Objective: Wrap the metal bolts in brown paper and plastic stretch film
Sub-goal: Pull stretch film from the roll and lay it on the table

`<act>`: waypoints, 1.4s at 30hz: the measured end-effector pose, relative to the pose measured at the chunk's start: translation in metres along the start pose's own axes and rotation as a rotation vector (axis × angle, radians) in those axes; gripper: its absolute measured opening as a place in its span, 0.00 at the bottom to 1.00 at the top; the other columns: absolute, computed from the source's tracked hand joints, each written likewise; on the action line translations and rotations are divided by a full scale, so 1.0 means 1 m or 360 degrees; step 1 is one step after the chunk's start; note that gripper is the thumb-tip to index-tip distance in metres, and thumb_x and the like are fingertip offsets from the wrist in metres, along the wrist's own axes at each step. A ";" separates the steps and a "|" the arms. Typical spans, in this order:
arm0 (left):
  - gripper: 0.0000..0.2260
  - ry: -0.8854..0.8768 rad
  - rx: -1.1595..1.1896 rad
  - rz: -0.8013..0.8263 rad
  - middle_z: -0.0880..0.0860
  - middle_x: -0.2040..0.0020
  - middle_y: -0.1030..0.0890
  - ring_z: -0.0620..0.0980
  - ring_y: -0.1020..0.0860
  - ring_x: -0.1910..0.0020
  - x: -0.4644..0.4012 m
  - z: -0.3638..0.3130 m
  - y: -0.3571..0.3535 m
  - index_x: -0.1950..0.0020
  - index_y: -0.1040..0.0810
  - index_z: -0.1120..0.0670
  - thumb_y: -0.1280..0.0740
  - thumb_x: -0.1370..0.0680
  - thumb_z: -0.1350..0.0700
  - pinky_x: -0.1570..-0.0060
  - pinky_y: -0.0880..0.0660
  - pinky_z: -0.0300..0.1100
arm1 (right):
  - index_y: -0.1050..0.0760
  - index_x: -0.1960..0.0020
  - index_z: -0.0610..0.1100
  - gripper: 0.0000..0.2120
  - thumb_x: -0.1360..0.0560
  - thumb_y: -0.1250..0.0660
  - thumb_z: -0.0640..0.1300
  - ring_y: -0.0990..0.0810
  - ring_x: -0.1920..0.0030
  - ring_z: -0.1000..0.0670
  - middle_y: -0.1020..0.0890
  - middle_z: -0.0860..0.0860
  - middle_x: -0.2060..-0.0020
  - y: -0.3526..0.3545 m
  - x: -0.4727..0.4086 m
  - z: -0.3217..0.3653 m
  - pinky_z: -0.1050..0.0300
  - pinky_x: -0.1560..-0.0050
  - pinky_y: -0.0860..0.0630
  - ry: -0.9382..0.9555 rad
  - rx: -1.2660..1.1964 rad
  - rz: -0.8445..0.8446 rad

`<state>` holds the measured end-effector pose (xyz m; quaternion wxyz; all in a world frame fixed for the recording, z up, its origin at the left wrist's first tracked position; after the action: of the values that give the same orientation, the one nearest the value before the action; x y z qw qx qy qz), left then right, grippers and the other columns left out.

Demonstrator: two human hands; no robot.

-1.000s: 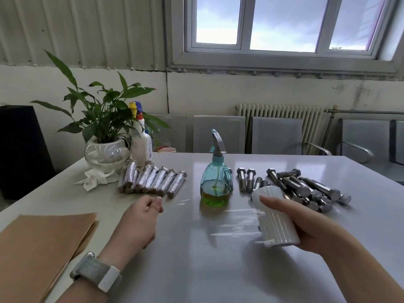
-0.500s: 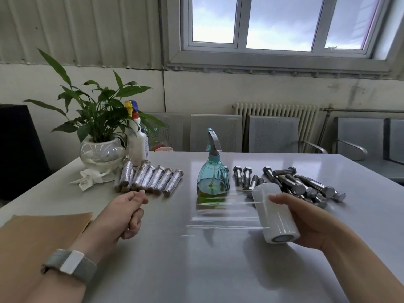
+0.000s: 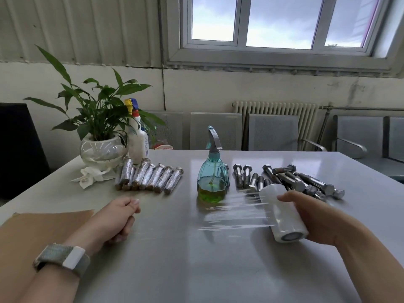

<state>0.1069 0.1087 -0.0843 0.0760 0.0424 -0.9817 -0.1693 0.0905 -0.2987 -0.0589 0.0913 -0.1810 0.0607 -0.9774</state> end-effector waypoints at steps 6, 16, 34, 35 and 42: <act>0.14 -0.0025 -0.0516 -0.0185 0.55 0.79 0.30 0.50 0.34 0.83 0.008 -0.013 0.005 0.59 0.31 0.57 0.47 0.16 0.54 0.79 0.39 0.36 | 0.23 0.44 0.37 0.38 0.49 0.18 0.51 0.16 0.62 0.43 0.16 0.42 0.63 0.002 0.007 0.006 0.48 0.59 0.18 0.0032 0.0432 -0.0192; 0.07 -0.0379 -0.2373 -0.0532 0.48 0.50 0.17 0.49 0.18 0.50 0.032 -0.014 -0.024 0.43 0.35 0.50 0.49 0.19 0.55 0.62 0.35 0.43 | 0.26 0.36 0.41 0.35 0.24 0.47 0.68 0.25 0.42 0.45 0.23 0.44 0.40 0.026 0.010 0.007 0.56 0.47 0.33 0.0057 0.1416 -0.0844; 0.10 -0.0615 -0.1734 -0.0860 0.47 0.54 0.20 0.49 0.19 0.55 0.043 -0.007 -0.015 0.52 0.31 0.47 0.49 0.20 0.46 0.62 0.27 0.44 | 0.31 0.34 0.43 0.41 0.28 0.53 0.75 0.27 0.36 0.42 0.24 0.43 0.36 0.032 0.000 0.009 0.48 0.39 0.29 -0.0065 0.2258 -0.0986; 0.10 -0.0622 -0.1704 -0.0857 0.47 0.54 0.20 0.49 0.19 0.55 0.042 -0.007 -0.016 0.52 0.32 0.47 0.49 0.20 0.45 0.61 0.27 0.43 | 0.31 0.35 0.43 0.41 0.29 0.53 0.75 0.26 0.37 0.42 0.23 0.43 0.36 0.031 0.001 0.009 0.48 0.39 0.29 -0.0067 0.2268 -0.0991; 0.07 -0.0662 -0.1634 -0.0787 0.46 0.55 0.19 0.48 0.19 0.56 0.045 -0.010 -0.018 0.52 0.32 0.45 0.47 0.19 0.47 0.66 0.33 0.43 | 0.31 0.36 0.44 0.41 0.29 0.54 0.76 0.26 0.37 0.43 0.23 0.44 0.37 0.026 0.004 0.010 0.47 0.39 0.29 -0.0079 0.2313 -0.1022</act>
<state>0.0653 0.0841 -0.0749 -0.1484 0.1933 -0.7298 -0.6387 0.0947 -0.3259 -0.0525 -0.0983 -0.1064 -0.6493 -0.7466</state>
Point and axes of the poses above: each hand's wrist, its own x-axis away from the middle knuckle, its own y-axis out of the back of the hand, z = x × y, the point moved 4 cm from there along -x, towards the middle knuckle
